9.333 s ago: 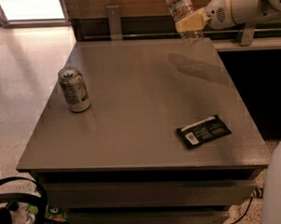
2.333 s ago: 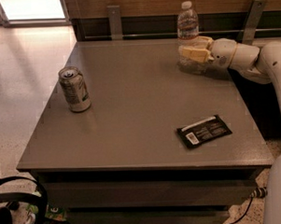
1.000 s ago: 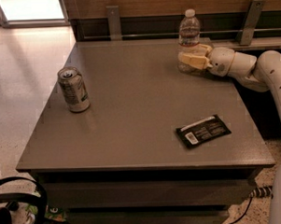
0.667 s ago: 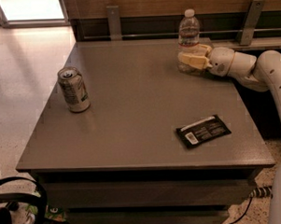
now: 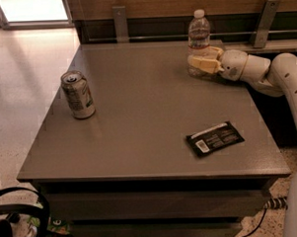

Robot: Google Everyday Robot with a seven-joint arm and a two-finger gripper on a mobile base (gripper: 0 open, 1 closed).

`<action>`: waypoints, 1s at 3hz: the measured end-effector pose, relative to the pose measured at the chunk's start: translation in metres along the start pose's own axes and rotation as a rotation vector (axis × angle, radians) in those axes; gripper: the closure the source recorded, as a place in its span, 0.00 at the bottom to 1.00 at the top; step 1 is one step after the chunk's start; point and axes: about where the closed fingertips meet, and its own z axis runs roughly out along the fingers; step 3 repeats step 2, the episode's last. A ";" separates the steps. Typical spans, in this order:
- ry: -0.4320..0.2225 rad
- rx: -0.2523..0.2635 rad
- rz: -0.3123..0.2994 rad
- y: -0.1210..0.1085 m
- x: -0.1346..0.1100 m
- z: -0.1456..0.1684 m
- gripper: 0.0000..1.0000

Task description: Place water bottle upright

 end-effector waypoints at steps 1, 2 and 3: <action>0.000 0.000 0.000 0.000 0.000 0.000 0.13; -0.001 -0.005 0.001 0.001 0.000 0.003 0.00; -0.001 -0.005 0.001 0.001 0.000 0.003 0.00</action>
Offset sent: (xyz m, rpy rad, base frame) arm 0.0000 0.0001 0.0000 0.0000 0.0000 0.0002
